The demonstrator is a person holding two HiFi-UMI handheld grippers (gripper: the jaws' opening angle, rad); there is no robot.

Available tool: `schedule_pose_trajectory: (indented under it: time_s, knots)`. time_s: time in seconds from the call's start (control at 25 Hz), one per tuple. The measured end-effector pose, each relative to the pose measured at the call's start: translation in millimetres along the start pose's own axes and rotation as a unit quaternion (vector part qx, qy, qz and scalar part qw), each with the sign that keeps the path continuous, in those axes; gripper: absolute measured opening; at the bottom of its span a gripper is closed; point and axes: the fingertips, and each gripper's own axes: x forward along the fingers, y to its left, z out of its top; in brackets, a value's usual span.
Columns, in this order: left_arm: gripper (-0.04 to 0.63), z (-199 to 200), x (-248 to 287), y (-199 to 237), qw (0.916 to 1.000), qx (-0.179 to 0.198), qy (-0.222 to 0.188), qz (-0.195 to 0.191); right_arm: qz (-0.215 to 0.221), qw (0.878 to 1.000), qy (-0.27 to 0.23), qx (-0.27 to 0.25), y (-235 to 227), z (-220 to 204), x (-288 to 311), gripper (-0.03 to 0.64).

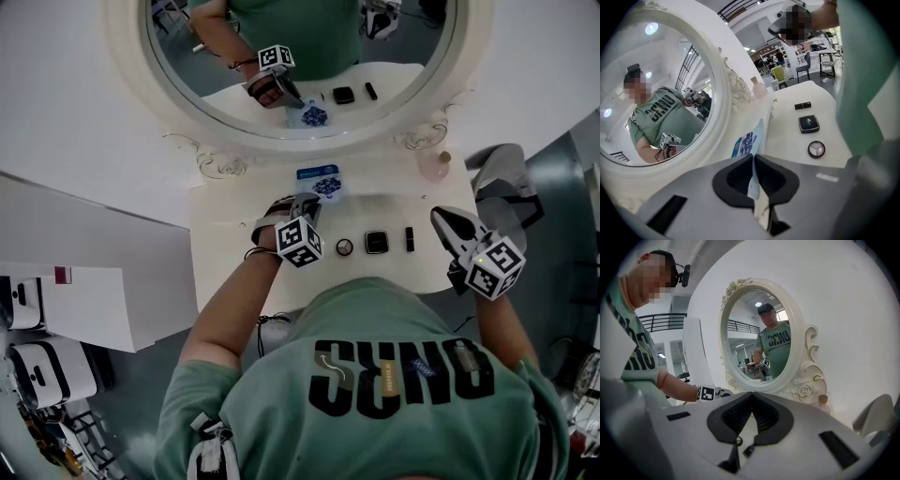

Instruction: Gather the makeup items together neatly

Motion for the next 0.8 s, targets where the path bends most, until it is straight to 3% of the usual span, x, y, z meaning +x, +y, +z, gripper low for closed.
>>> schedule_pose_trajectory:
  time_s: [0.48, 0.8]
  knots:
    - [0.015, -29.1, -71.9, -58.2, 0.9984, -0.016, 0.029, 0.046, 0.085, 0.996, 0.014, -0.015, 40.0, -25.2, 7.2, -0.005]
    - [0.015, -76.8, -58.7, -127.1, 0.9975, 0.004, 0.070, 0.010, 0.096, 0.995, 0.032, -0.021, 52.3, -35.8, 8.1, -0.005]
